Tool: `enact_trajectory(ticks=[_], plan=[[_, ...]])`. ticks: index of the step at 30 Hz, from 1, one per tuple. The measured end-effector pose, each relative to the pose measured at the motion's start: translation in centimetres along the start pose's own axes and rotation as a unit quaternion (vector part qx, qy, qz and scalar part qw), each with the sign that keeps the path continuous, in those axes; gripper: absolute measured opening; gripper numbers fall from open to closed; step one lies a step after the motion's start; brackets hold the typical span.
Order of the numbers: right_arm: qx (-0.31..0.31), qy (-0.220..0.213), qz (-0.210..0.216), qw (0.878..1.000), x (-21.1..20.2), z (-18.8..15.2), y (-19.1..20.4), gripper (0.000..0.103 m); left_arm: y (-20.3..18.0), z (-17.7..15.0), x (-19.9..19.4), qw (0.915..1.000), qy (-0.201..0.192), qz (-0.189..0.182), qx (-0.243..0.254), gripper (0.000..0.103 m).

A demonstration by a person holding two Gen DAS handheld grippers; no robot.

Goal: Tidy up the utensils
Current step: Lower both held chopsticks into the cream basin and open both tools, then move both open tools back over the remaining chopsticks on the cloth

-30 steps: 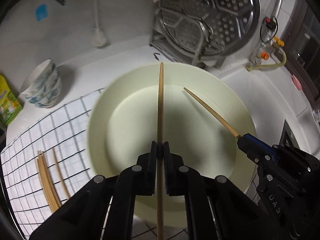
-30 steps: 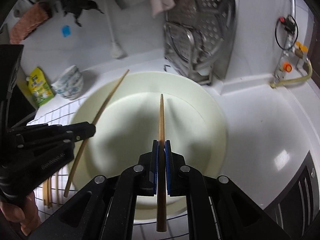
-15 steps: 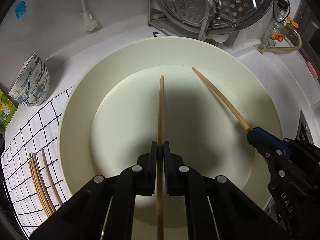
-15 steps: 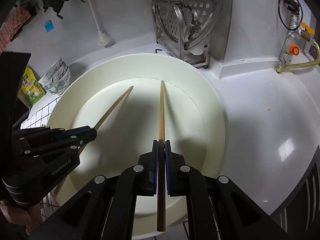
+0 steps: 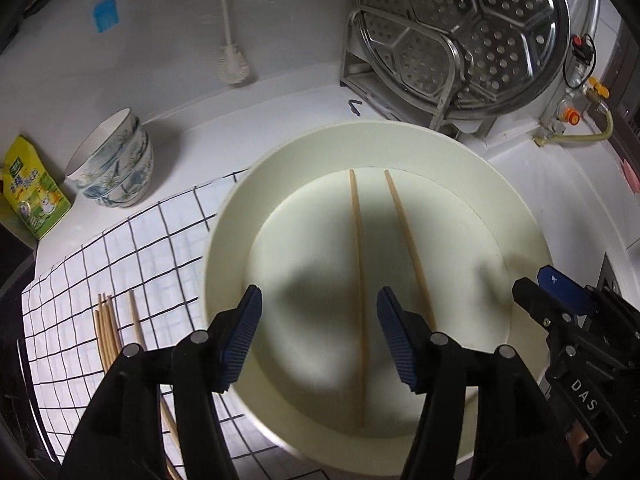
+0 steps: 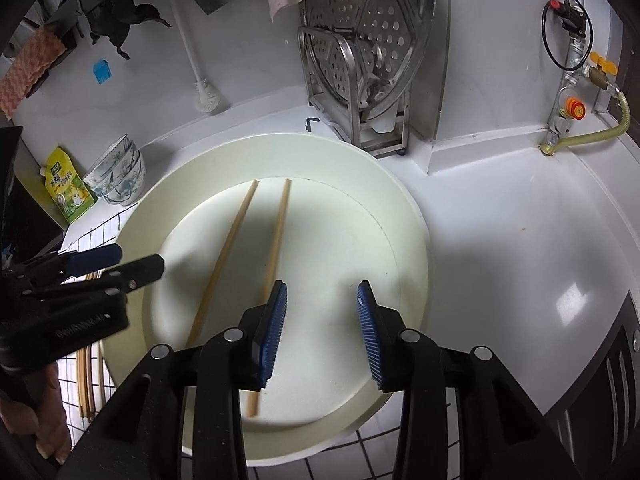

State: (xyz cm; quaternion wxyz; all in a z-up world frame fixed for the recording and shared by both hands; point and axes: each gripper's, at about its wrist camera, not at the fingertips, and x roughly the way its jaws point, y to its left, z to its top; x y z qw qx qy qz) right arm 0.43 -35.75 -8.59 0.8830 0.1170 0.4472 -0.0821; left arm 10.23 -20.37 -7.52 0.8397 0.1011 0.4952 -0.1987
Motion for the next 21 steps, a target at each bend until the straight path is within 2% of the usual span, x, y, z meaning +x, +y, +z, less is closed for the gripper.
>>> enact_trajectory(ticks=[18, 21], plan=[[-0.019, -0.025, 0.01, 0.999, -4.6, -1.5, 5.1, 0.044, 4.2, -3.1, -5.8, 0.9994, -0.029, 0.003, -0.02, 0.069], [-0.024, -0.027, 0.013, 0.999, -5.1, -1.7, 6.3, 0.044, 5.5, -3.8, -6.9, 0.999, -0.035, 0.007, -0.027, 0.074]])
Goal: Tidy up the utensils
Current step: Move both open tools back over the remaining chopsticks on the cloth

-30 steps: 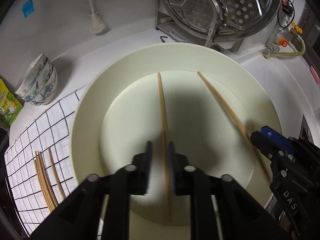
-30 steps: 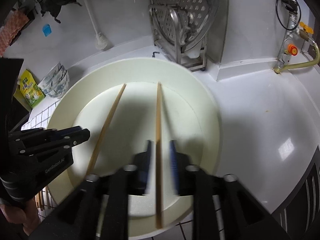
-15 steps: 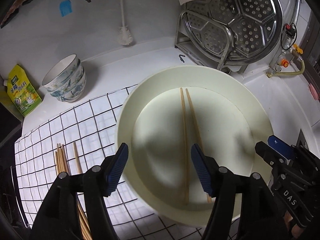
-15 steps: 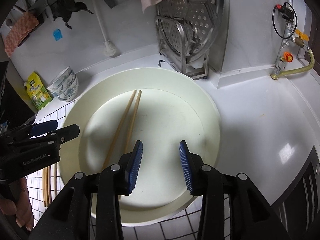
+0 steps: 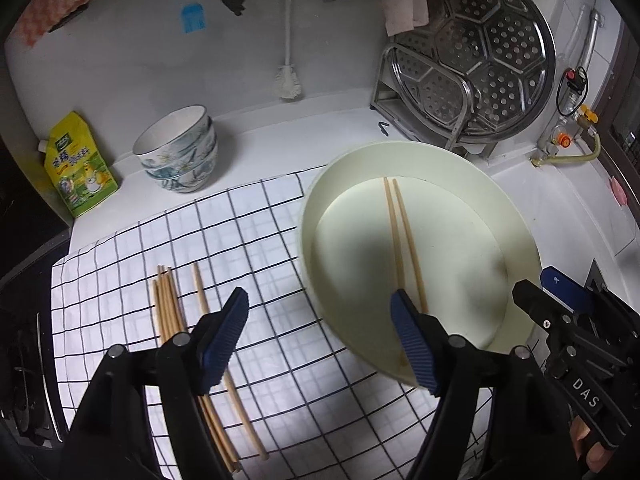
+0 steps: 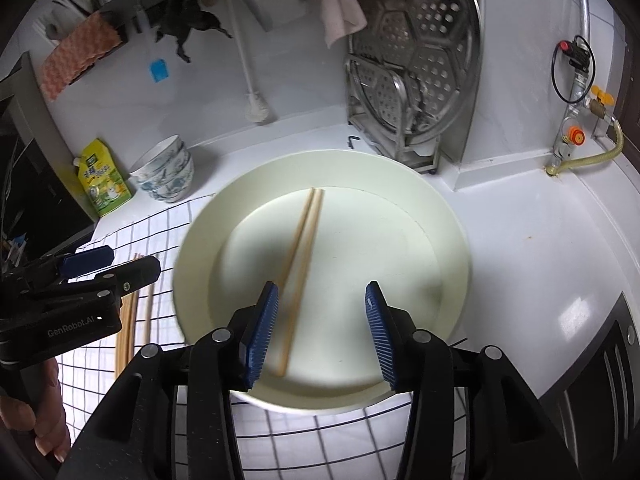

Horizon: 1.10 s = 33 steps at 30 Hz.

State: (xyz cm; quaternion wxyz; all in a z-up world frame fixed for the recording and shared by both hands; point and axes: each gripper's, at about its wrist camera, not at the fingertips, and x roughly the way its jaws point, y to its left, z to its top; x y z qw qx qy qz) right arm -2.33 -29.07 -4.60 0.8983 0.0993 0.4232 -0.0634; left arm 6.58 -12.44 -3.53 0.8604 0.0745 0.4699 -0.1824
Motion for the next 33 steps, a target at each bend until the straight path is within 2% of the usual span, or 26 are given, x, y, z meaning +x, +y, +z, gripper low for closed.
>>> enact_trajectory(ticks=[14, 17, 25, 33], plan=[[-0.048, 0.003, 0.024, 0.999, -0.6, -0.9, 7.5, 0.05, 7.2, -2.9, -3.5, 0.9987, -0.021, 0.021, -0.041, 0.08], [-0.061, 0.006, 0.031, 0.998, -0.5, -1.1, 9.3, 0.054, 9.0, -3.7, -3.9, 0.9979, -0.024, 0.033, -0.05, 0.08], [-0.086, 0.018, 0.049, 0.995, 0.5, -1.6, 14.0, 0.055, 14.0, -6.1, -4.1, 0.9954, -0.013, 0.058, -0.075, 0.08], [-0.102, 0.037, 0.07, 0.992, 2.3, -2.7, 17.8, 0.056, 18.0, -8.1, -3.3, 0.9929, 0.003, 0.068, -0.098, 0.082]])
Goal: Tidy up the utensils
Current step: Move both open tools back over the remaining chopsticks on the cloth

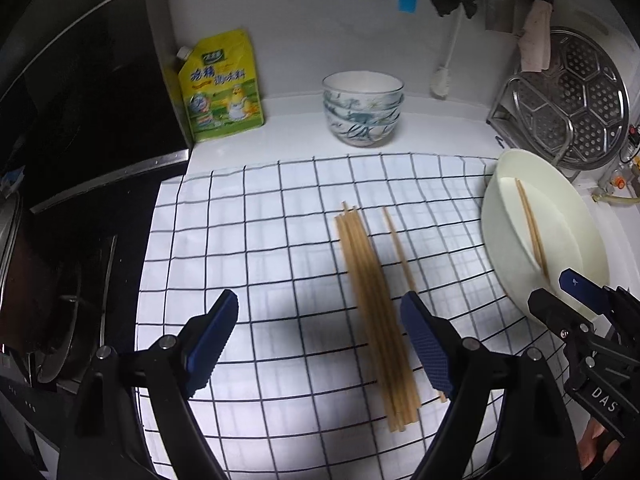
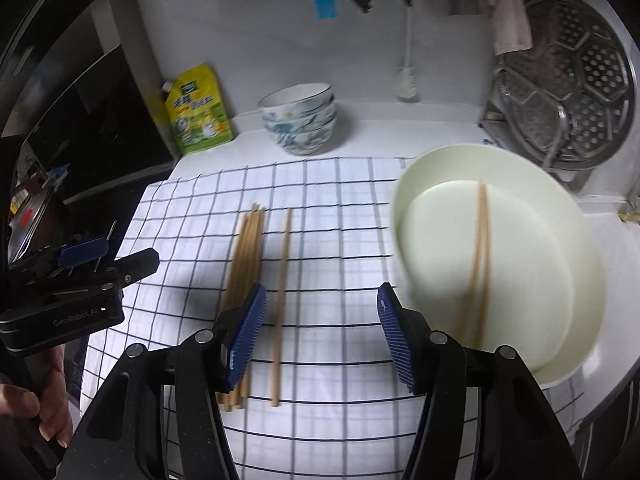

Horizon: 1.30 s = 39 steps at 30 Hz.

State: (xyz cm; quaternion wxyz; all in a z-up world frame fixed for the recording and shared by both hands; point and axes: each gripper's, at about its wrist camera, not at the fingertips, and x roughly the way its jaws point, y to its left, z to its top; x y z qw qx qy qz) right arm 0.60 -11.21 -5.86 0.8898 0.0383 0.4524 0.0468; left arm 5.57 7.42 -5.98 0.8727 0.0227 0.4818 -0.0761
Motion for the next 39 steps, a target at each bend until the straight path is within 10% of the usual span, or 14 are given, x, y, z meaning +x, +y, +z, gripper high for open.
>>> enact_trajectory(ticks=[39], plan=[[-0.034, 0.081, -0.014, 0.996, 11.3, -3.7, 2.0, 0.057, 0.3, -3.7, 8.6, 0.9986, 0.053, 0.01, -0.004, 0.086]])
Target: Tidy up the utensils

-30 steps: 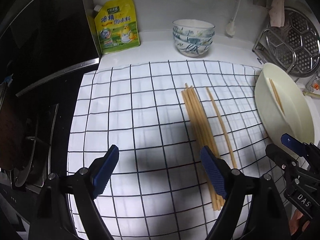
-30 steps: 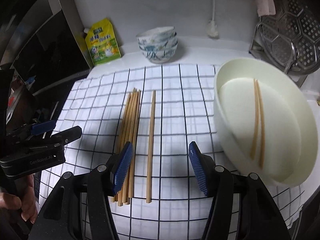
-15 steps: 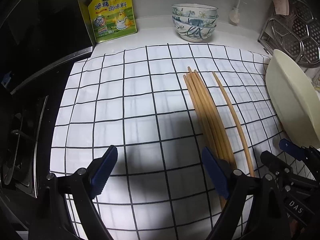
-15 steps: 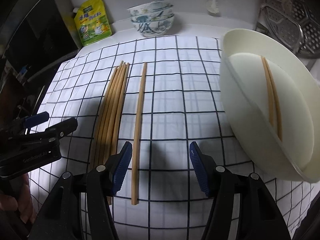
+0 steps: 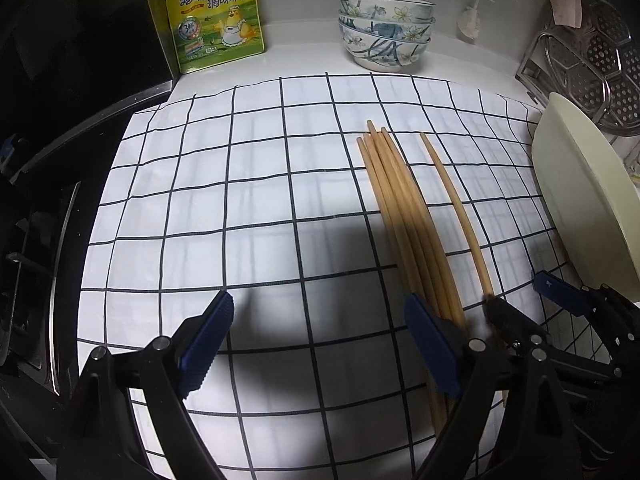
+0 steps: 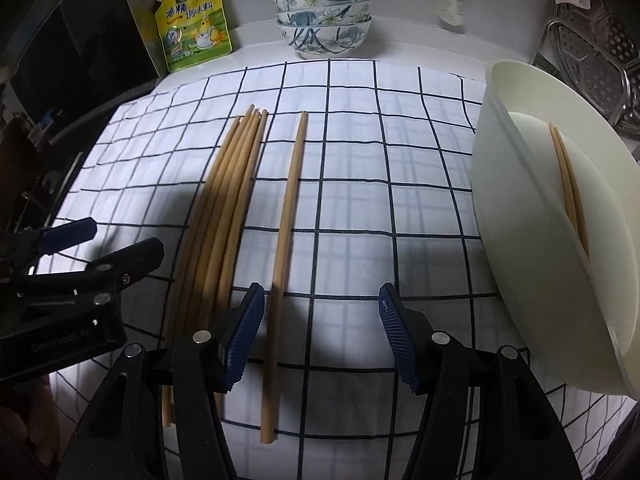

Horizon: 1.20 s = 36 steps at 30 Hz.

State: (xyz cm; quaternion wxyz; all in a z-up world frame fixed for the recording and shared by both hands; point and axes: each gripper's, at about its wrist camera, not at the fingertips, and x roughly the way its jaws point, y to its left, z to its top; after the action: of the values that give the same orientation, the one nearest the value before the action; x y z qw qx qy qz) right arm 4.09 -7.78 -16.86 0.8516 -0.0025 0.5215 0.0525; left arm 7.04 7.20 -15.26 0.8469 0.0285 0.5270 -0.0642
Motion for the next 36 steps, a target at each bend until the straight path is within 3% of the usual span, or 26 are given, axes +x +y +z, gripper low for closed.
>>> enact_trajectory(ticks=[21, 26, 36], plan=[[0.02, 0.0, -0.003, 1.0, 0.0, -0.7, -1.6, 0.057, -1.4, -0.2, 0.7, 0.9998, -0.003, 0.01, 0.017, 0.086], [0.02, 0.0, -0.001, 1.0, -0.1, -0.7, -1.4, 0.057, -0.2, -0.6, 1.1, 0.9999, 0.008, 0.014, 0.001, 0.086], [0.016, -0.003, 0.005, 1.0, 0.0, -0.4, -1.1, 0.057, 1.5, -0.4, 0.1, 0.9994, -0.019, 0.0, -0.03, 0.086]])
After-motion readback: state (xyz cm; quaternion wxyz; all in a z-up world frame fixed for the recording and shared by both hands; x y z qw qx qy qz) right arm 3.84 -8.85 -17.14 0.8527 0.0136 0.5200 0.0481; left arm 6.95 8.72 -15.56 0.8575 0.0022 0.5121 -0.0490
